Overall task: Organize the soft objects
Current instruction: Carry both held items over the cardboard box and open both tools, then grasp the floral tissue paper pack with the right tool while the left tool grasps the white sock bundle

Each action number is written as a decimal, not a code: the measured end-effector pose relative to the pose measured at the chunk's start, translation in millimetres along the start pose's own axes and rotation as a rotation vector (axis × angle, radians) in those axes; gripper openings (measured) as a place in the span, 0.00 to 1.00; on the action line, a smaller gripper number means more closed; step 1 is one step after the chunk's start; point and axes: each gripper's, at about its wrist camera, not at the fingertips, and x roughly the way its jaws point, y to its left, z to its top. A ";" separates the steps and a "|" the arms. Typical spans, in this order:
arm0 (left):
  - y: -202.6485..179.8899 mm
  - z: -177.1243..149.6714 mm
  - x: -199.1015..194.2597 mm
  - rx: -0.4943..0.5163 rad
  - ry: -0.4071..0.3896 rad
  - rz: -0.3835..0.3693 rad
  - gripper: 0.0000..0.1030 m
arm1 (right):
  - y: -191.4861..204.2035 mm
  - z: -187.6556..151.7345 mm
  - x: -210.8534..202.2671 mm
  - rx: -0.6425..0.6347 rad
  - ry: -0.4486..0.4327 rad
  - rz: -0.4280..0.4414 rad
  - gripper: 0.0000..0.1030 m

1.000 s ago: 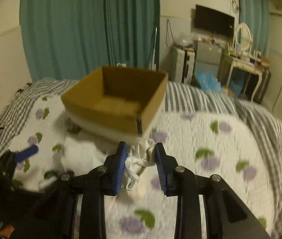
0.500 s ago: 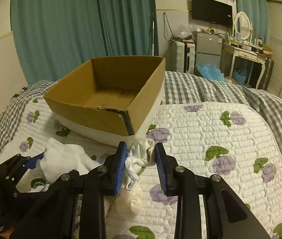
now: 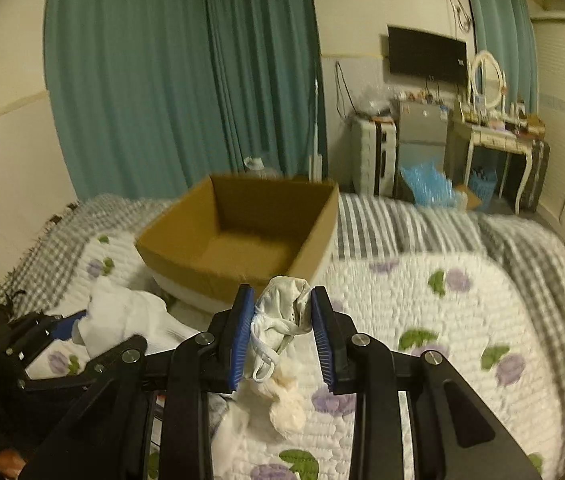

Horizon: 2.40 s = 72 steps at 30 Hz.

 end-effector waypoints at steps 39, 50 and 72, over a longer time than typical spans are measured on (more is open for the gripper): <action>57.0 126.0 -28.6 0.074 -0.218 0.117 0.92 | 13.9 122.9 -12.3 -0.052 -0.112 -0.093 0.94; 93.0 93.8 -168.6 0.068 -0.321 0.181 0.95 | 91.4 95.8 -132.6 -0.132 -0.115 -0.054 0.99; 115.3 -89.9 -20.8 -0.072 0.003 0.213 0.94 | 141.5 -125.6 51.9 -0.251 0.279 -0.031 0.99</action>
